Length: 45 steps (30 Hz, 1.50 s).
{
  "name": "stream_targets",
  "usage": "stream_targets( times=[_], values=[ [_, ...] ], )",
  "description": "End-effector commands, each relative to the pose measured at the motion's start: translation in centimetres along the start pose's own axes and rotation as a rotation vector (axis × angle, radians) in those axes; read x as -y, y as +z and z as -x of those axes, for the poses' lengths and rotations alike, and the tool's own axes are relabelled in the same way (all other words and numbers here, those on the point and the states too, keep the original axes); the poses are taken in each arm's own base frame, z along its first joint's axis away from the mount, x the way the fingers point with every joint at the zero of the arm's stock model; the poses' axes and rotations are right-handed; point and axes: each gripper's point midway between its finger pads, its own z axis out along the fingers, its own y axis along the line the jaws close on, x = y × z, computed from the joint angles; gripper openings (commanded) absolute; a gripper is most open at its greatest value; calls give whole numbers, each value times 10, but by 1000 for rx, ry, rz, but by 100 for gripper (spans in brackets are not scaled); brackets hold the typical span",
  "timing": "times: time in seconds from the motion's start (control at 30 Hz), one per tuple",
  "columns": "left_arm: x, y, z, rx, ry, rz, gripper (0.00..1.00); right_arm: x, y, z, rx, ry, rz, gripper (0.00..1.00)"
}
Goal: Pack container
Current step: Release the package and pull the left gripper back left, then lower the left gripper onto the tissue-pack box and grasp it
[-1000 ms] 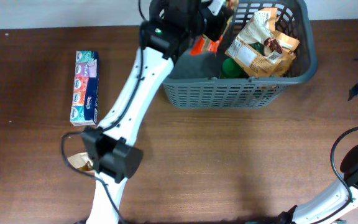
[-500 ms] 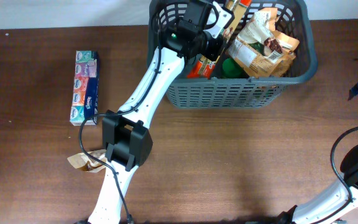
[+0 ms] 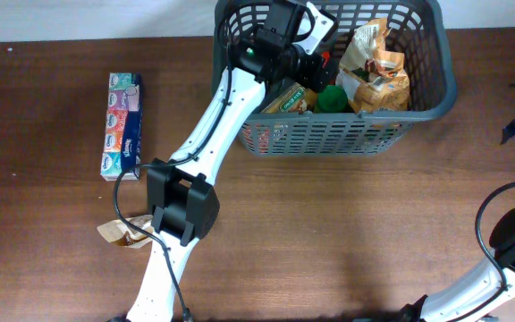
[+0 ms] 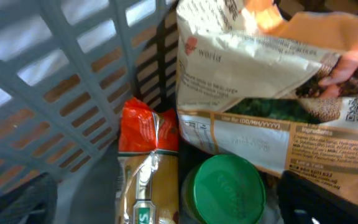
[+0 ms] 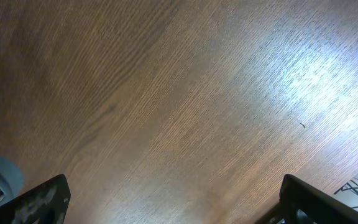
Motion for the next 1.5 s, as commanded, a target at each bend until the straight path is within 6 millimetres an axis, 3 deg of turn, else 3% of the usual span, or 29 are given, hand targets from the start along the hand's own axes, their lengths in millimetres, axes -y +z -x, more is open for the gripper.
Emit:
stream_targets(
  times=[0.0,0.1,0.2,0.27,0.5,0.67,0.83,1.0,1.1,1.2,1.37,1.47],
  values=[
    [-6,-57,60,163,43,33,100,2,0,-1,0,13,-9,99],
    [-10,-103,92,249,59,62,99,2,0,-1,0,13,-9,99],
    [-9,-146,104,278,58,84,99,2,0,-1,0,13,-9,99],
    [-15,-167,100,261,41,117,99,2,0,-1,0,13,-9,99],
    [-65,-252,71,176,-64,371,99,2,0,-1,0,13,-9,99],
    [-118,-315,20,64,-248,603,99,2,0,-1,0,13,-9,99],
    [-153,-347,-45,-113,-391,670,99,2,0,-1,0,14,-9,99],
    [-188,-382,-91,-193,-521,745,99,2,0,-1,0,13,-9,99],
    [-208,-393,-115,-226,-613,778,99,2,0,-1,0,13,-9,99],
    [-221,-385,-135,-253,-681,725,99,2,0,-1,0,13,-9,99],
    [-242,-344,-172,-366,-746,645,99,2,0,-1,0,14,-9,99],
    [-252,-309,-197,-465,-724,591,99,2,0,-1,0,13,-9,99]
  ],
)
